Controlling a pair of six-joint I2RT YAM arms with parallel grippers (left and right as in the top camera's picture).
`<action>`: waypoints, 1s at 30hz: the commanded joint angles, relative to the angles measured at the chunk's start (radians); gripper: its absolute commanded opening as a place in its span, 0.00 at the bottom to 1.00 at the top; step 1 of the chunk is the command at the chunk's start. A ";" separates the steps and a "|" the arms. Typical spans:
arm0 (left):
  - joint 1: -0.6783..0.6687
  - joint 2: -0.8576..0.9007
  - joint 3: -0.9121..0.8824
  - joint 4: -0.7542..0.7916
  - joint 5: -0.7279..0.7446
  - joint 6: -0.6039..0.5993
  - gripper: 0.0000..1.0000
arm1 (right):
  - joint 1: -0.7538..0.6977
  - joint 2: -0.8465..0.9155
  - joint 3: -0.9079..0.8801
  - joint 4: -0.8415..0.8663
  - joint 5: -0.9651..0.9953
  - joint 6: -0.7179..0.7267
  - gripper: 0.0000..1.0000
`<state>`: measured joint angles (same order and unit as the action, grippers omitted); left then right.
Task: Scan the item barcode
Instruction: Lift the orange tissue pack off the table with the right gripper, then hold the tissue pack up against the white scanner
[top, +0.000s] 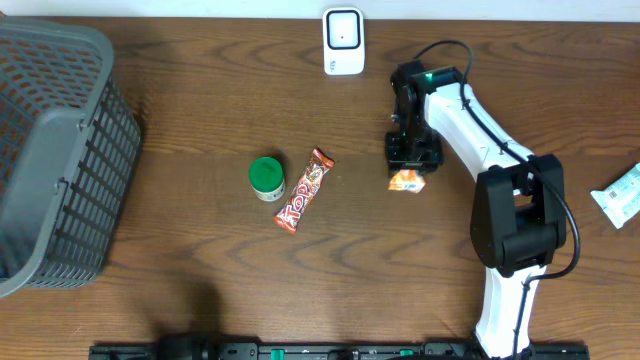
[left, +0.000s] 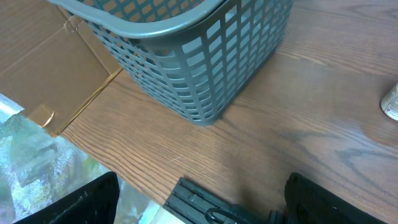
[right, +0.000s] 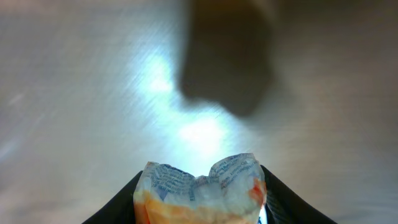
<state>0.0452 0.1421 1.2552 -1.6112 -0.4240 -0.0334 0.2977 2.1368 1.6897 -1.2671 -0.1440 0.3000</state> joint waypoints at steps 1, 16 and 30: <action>0.002 -0.009 0.003 -0.078 -0.006 -0.006 0.86 | 0.004 0.001 0.019 -0.023 -0.222 0.028 0.43; 0.002 -0.009 0.003 -0.078 -0.006 -0.006 0.86 | 0.036 0.001 0.019 -0.101 -0.272 0.027 0.40; 0.002 -0.009 0.003 -0.078 -0.006 -0.006 0.86 | 0.037 0.001 0.098 0.083 -0.265 0.050 0.29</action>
<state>0.0448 0.1421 1.2552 -1.6112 -0.4240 -0.0334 0.3294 2.1368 1.7252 -1.2015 -0.3969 0.3344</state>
